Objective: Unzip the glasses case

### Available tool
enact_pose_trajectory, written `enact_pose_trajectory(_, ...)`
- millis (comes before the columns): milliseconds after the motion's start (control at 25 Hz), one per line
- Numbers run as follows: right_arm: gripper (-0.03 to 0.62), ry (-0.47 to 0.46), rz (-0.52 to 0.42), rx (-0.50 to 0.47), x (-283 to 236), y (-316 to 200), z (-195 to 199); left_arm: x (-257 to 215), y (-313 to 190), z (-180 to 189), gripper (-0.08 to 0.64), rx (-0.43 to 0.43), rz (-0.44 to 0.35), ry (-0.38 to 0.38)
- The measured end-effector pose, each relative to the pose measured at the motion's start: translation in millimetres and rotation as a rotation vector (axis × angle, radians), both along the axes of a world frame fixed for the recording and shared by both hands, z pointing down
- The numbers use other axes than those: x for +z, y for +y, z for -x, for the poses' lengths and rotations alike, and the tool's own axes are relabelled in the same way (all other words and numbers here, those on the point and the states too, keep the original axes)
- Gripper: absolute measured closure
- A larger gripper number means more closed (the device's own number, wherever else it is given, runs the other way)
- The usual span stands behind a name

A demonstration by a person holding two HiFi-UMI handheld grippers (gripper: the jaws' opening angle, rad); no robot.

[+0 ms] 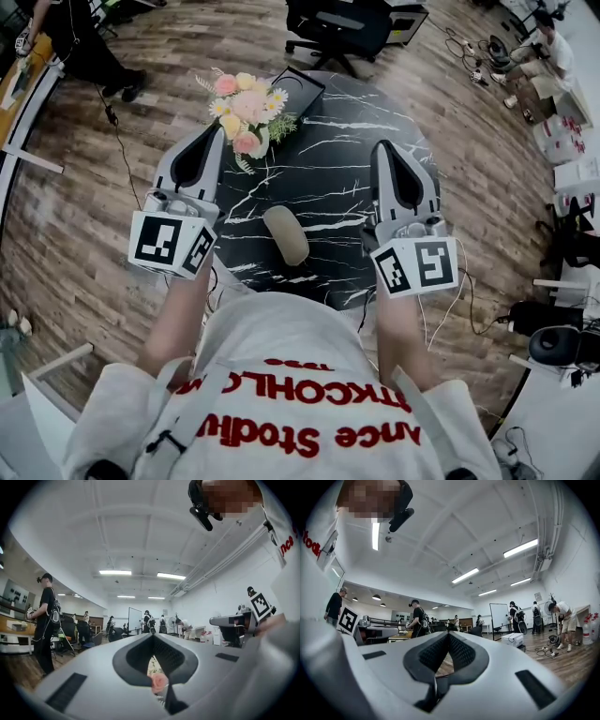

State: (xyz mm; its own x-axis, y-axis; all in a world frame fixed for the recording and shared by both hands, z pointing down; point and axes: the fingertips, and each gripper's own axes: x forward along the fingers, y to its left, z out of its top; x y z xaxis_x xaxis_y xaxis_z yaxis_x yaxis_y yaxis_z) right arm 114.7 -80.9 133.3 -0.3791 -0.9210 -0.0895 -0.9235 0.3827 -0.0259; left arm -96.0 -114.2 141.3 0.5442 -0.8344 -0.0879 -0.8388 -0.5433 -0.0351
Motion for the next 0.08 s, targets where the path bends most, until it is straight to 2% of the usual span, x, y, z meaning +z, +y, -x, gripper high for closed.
enact_pose_trajectory(80, 0.576, -0.011, 0.002, 0.001, -3.7, 3.1, 2.2, -2.7, 1.5, 0.9, 0.554, -0.009, -0.009, -0.016)
